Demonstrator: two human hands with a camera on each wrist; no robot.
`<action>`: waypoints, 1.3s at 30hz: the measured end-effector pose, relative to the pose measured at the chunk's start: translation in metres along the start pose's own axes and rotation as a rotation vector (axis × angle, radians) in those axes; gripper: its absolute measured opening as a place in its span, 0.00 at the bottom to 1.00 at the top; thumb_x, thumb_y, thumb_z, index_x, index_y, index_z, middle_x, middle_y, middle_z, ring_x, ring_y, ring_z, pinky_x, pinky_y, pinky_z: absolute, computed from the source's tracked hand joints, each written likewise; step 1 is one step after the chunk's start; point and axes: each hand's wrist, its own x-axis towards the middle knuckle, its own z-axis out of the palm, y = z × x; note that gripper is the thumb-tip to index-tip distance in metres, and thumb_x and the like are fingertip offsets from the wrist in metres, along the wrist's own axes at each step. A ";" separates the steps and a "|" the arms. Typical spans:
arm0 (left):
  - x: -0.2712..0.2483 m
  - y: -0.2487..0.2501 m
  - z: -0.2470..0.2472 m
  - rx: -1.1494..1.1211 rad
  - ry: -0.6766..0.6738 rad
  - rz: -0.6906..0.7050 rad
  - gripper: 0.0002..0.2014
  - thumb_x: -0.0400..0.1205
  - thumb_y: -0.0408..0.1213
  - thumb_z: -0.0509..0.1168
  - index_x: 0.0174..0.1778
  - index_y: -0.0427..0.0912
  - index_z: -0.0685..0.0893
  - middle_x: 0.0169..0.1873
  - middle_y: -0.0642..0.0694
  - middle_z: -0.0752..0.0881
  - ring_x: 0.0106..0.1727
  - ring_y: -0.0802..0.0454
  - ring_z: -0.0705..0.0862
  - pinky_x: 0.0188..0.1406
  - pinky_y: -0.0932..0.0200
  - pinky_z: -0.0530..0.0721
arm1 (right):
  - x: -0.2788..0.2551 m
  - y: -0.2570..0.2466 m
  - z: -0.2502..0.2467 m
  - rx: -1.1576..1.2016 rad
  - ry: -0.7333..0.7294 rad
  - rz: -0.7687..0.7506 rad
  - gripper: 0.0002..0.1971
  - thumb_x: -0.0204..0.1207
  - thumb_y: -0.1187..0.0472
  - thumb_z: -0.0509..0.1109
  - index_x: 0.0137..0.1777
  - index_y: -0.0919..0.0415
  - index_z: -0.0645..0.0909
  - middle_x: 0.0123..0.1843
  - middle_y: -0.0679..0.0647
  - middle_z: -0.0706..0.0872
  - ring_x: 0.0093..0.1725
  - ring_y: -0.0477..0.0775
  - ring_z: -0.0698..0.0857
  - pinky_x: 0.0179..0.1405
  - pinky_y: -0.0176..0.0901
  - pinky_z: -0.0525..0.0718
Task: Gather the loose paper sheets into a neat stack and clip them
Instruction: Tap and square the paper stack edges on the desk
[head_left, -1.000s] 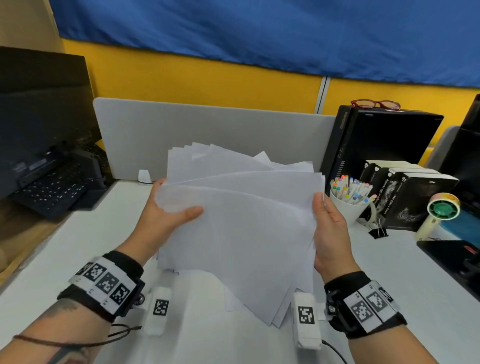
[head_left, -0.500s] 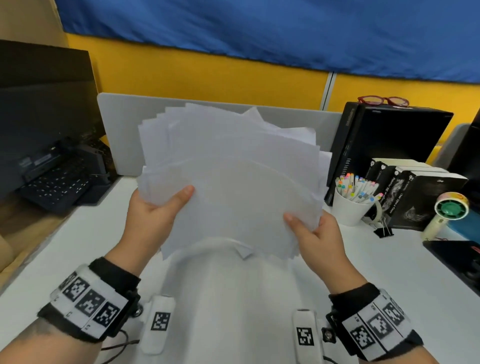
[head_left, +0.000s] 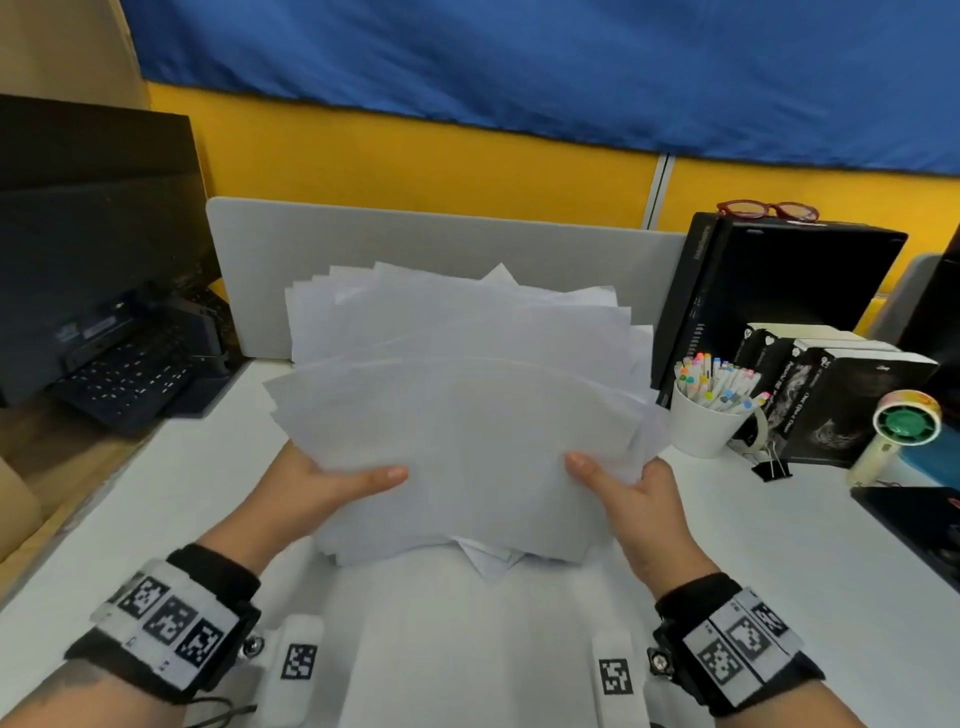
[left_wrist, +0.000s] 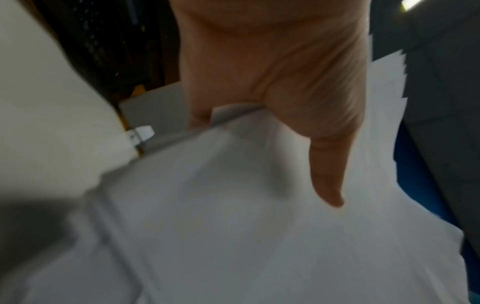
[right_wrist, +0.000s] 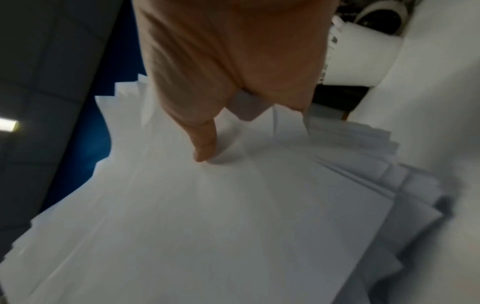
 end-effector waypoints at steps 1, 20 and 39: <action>0.003 0.004 -0.004 0.016 -0.031 -0.003 0.36 0.63 0.36 0.90 0.67 0.50 0.86 0.59 0.55 0.94 0.60 0.58 0.92 0.56 0.62 0.91 | 0.001 -0.002 -0.004 -0.020 -0.023 0.012 0.23 0.65 0.57 0.81 0.62 0.55 0.86 0.55 0.52 0.94 0.56 0.53 0.92 0.53 0.46 0.89; 0.013 -0.013 0.000 -0.148 0.040 -0.005 0.48 0.45 0.55 0.92 0.62 0.41 0.90 0.57 0.43 0.94 0.58 0.46 0.94 0.49 0.56 0.93 | 0.038 -0.124 0.014 -0.281 -0.076 -0.587 0.03 0.82 0.67 0.71 0.48 0.60 0.84 0.40 0.56 0.86 0.41 0.49 0.84 0.42 0.50 0.84; 0.000 -0.018 0.004 -0.175 -0.049 -0.054 0.48 0.53 0.56 0.91 0.68 0.41 0.86 0.61 0.41 0.93 0.62 0.43 0.92 0.57 0.52 0.92 | 0.001 -0.009 -0.047 -0.093 -0.343 0.126 0.48 0.50 0.48 0.92 0.72 0.58 0.78 0.64 0.55 0.90 0.64 0.58 0.89 0.54 0.44 0.89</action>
